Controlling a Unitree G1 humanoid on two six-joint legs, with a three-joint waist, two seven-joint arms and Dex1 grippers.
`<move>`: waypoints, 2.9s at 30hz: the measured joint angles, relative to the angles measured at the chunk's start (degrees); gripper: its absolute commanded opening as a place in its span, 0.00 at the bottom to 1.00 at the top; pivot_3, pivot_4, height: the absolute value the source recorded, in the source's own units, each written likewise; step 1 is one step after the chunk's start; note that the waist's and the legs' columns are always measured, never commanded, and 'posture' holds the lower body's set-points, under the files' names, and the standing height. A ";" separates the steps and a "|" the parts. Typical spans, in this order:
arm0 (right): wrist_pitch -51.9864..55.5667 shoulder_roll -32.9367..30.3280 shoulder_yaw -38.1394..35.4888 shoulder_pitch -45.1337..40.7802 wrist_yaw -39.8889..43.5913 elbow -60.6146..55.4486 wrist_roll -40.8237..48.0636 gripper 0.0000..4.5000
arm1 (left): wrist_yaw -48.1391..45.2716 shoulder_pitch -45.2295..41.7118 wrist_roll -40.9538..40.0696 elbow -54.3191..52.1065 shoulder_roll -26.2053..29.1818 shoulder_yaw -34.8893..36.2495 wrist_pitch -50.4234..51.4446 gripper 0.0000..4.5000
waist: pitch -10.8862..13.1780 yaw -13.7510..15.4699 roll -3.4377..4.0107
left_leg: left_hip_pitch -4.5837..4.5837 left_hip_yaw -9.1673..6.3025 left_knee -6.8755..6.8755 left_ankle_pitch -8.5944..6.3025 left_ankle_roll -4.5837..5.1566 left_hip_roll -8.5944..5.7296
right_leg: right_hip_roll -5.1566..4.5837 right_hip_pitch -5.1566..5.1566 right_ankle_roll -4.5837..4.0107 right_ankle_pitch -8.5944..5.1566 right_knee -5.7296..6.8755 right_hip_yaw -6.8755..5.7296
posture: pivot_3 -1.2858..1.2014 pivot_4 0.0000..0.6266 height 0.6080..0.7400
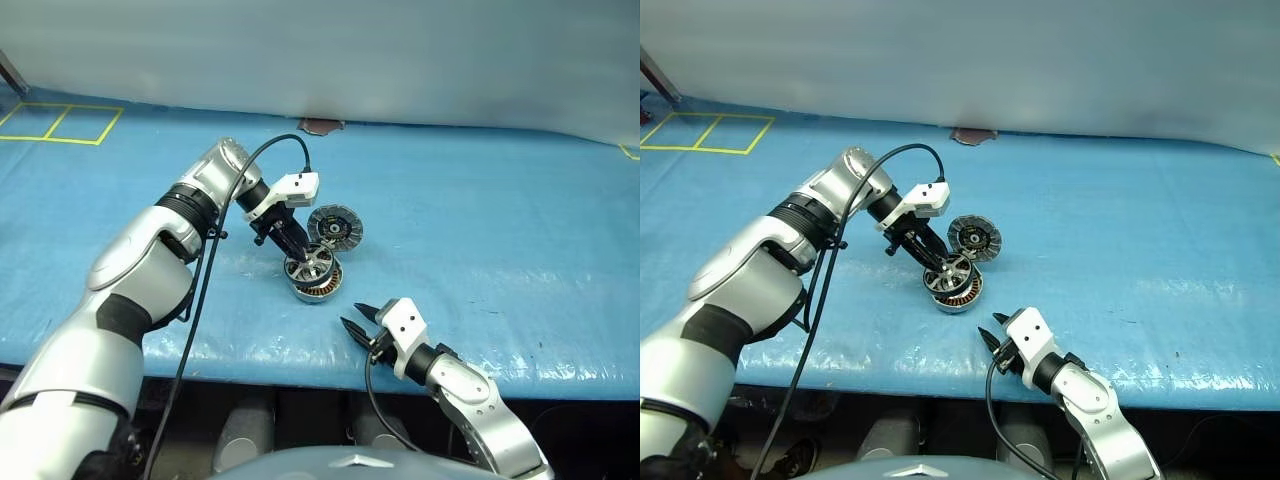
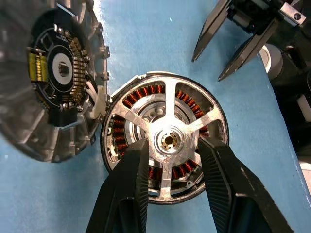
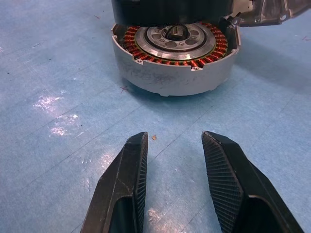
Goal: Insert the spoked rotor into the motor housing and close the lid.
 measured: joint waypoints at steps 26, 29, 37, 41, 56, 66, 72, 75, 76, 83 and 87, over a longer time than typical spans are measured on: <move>0.39 -0.31 0.18 -1.91 0.96 0.39 -0.26 0.41 | 0.00 1.60 2.78 -0.89 0.50 5.25 0.30 0.38 | 0.00 -0.20 0.01 | 0.01 0.01 -0.01 0.00 0.01 -0.01 | 0.00 0.00 0.20 0.11 0.00 0.00 | 0.52 0.24 1.00; 0.89 -0.67 0.15 -1.90 1.28 0.42 -0.27 0.41 | 0.00 2.75 2.90 -1.00 0.53 5.49 0.97 0.38 | 0.01 -0.20 0.01 | 0.01 0.00 0.00 0.00 0.00 0.00 | 0.00 0.00 0.20 0.11 0.00 0.00 | 0.52 0.24 1.00; 1.36 -1.25 -0.01 -2.16 1.45 0.40 -0.75 0.41 | 0.00 3.60 4.22 -1.21 0.57 5.84 0.96 0.38 | 0.01 -0.18 0.01 | 0.01 0.00 0.00 0.00 0.01 0.00 | 0.00 0.00 0.20 0.11 0.00 0.00 | 0.52 0.24 1.00; 1.50 -1.86 -0.40 -1.49 1.45 0.37 -0.77 0.41 | 0.00 4.27 4.53 -1.21 0.52 6.67 1.09 0.38 | 0.01 -0.18 0.01 | 0.00 0.01 0.00 0.00 0.01 -0.01 | 0.00 0.00 0.21 0.12 0.00 0.00 | 0.52 0.24 1.00; 3.94 -2.43 -1.19 -3.60 1.34 0.16 -0.88 0.41 | 0.00 4.27 6.67 -1.64 -0.40 9.62 1.09 0.38 | 0.00 -0.20 0.01 | 0.01 0.01 0.03 0.00 0.01 -0.01 | 0.00 0.02 0.22 0.13 0.01 0.00 | 0.52 0.24 1.00; 4.18 -2.67 -1.30 -4.61 1.42 0.27 -0.99 0.41 | 0.00 4.28 8.57 -1.63 -0.05 10.75 0.99 0.38 | 0.01 -0.19 0.01 | 0.01 0.01 0.03 0.00 0.02 -0.01 | 0.00 0.02 0.23 0.13 0.00 -0.01 | 0.52 0.24 1.00; 4.17 -2.39 -1.08 -3.50 1.16 0.26 -1.06 0.41 | 0.00 4.27 8.54 -1.72 0.32 10.80 1.10 0.38 | 0.01 -0.23 0.01 | 0.01 0.01 0.03 0.00 0.02 -0.01 | 0.00 0.02 0.24 0.14 0.01 0.00 | 0.52 0.24 1.00; 4.16 -2.36 -1.11 -3.72 0.80 0.26 -1.12 0.41 | 0.00 4.27 8.58 -1.71 0.32 10.81 1.01 0.38 | 0.01 -0.22 0.01 | 0.01 0.01 0.04 0.00 0.02 -0.01 | 0.00 0.02 0.24 0.14 0.01 0.00 | 0.52 0.24 1.00; 4.17 -2.37 -1.15 -3.88 0.72 0.25 -1.12 0.41 | 0.00 4.27 8.61 -1.71 0.29 10.85 0.97 0.38 | 0.01 -0.21 0.01 | 0.01 0.01 0.04 0.00 0.02 -0.01 | 0.00 0.02 0.24 0.14 0.01 0.00 | 0.52 0.24 1.00; 4.16 -2.69 -1.26 -3.66 0.36 0.25 -1.20 0.41 | 0.00 4.26 8.99 -1.70 -0.20 11.59 0.85 0.38 | 0.01 -0.22 0.01 | 0.01 0.01 0.03 0.00 0.02 -0.01 | 0.00 0.02 0.24 0.14 0.01 0.00 | 0.52 0.24 1.00; 4.16 -2.69 -1.26 -3.36 0.33 0.24 -1.19 0.41 | 0.00 4.26 8.98 -1.68 -0.12 11.61 0.79 0.42 | 0.01 -0.22 0.01 | 0.01 0.01 0.03 0.00 0.02 -0.01 | 0.00 0.02 0.24 0.14 0.01 0.00 | 0.52 0.24 1.00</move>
